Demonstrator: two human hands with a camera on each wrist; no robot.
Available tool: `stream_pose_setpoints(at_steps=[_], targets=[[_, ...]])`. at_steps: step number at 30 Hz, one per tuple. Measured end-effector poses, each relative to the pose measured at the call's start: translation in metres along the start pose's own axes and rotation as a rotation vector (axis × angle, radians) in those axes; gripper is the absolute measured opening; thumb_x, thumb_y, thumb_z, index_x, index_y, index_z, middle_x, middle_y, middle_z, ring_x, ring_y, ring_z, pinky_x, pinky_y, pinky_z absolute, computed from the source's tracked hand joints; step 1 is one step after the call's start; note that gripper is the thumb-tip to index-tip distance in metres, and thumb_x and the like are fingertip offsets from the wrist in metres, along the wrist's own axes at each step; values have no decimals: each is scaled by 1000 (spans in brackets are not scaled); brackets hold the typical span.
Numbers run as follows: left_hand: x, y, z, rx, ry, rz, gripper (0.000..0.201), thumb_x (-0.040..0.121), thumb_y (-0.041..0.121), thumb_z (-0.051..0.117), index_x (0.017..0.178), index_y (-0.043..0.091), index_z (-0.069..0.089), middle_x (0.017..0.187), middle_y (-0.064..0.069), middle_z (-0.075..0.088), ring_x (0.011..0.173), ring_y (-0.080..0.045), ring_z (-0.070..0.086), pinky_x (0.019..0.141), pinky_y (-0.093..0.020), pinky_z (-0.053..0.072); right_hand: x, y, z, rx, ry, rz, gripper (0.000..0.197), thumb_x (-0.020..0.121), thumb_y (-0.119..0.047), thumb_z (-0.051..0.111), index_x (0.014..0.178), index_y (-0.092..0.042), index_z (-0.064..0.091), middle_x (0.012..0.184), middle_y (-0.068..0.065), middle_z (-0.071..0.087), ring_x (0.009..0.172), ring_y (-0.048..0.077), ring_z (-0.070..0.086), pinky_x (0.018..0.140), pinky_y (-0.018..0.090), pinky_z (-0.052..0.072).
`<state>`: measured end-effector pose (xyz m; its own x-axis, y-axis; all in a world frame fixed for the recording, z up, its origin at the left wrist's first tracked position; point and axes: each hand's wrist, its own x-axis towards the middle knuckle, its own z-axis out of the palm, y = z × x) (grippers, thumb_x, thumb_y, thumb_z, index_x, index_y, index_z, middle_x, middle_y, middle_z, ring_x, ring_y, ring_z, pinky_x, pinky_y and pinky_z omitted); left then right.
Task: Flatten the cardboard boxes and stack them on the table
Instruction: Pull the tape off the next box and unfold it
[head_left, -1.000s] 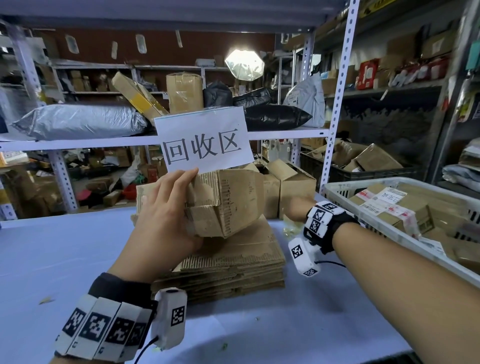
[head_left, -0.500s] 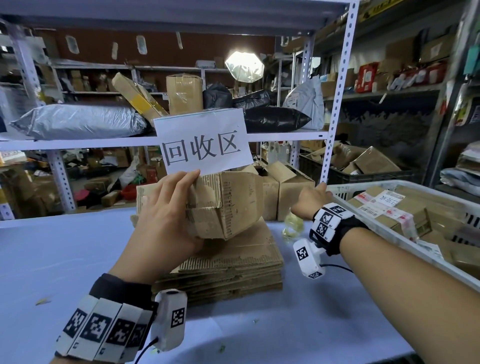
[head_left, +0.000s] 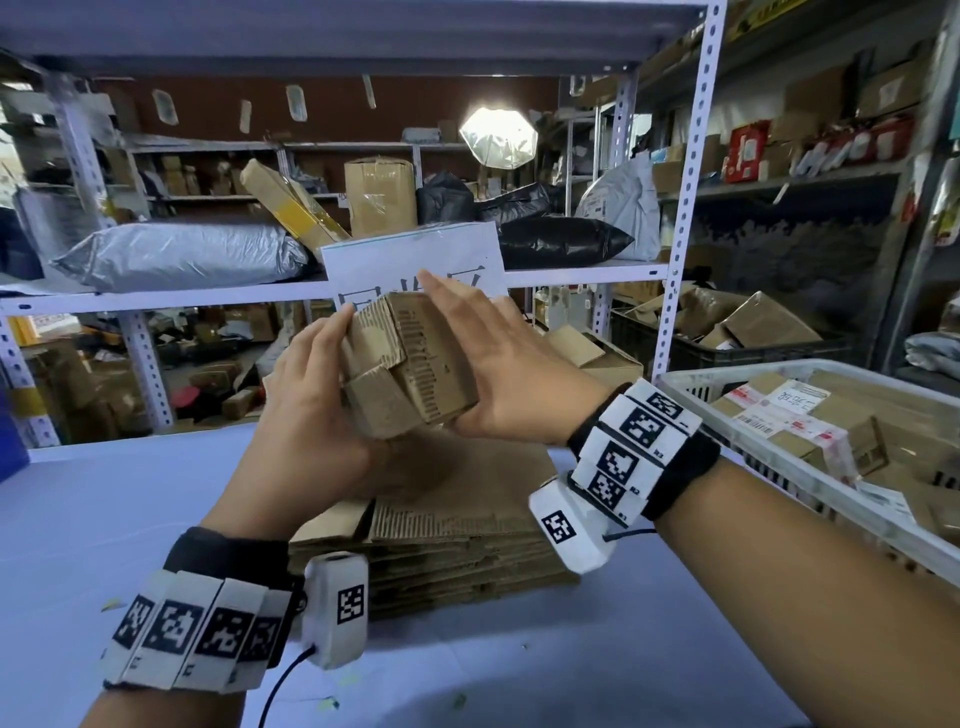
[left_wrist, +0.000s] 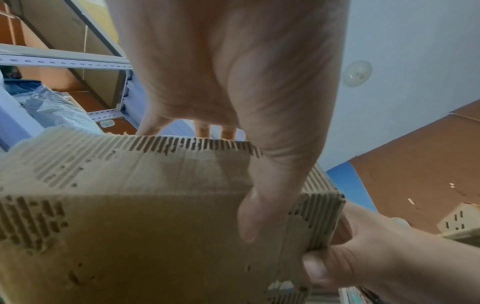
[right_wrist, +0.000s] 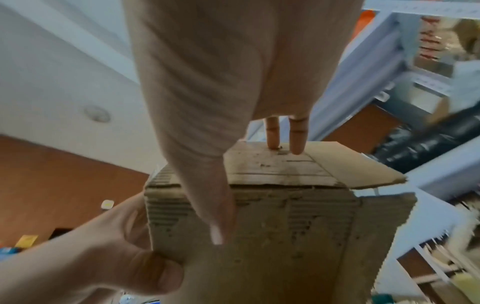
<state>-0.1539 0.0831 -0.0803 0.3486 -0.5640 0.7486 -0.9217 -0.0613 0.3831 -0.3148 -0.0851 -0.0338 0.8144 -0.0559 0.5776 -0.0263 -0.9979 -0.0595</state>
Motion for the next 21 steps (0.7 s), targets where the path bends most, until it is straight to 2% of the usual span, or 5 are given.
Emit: stream_pose_setpoints(at_steps=[6,11,16,18,21], targets=[[4,-1,-9,101,60,125,123,66,35,92,161,26,16,159,-4,28,147,-32,25,120,-51,24,1,-10,-5,54,93,23,119,69,-38,83,160,-20,8,156,3,22,139,31,32,113,55,34],[9,-8,-31,-84,86,-104,113,69,78,67,159,43,7,160,8,17,152,-19,15,124,-47,20,-1,1,-1,208,270,37,118,66,-16,90,157,-11,15,152,7,25,140,18,32,115,42,37],[17,-17,-36,-725,183,-490,65,93,43,63,149,19,43,135,3,62,118,-14,63,93,-36,55,-3,9,8,324,300,57,113,71,-14,87,158,-19,14,156,-3,22,143,17,33,113,45,41],[18,-15,-30,-795,135,-543,34,101,21,57,135,16,59,116,1,71,92,-9,70,69,-26,56,-4,10,10,505,225,137,113,73,-20,85,157,-35,11,157,-14,25,143,11,36,109,48,45],[17,-10,-24,-817,124,-557,36,98,3,50,130,16,61,106,0,71,80,-7,68,56,-19,52,-6,10,9,773,213,188,101,78,-41,79,154,-42,12,149,-25,38,135,-4,43,107,27,45]])
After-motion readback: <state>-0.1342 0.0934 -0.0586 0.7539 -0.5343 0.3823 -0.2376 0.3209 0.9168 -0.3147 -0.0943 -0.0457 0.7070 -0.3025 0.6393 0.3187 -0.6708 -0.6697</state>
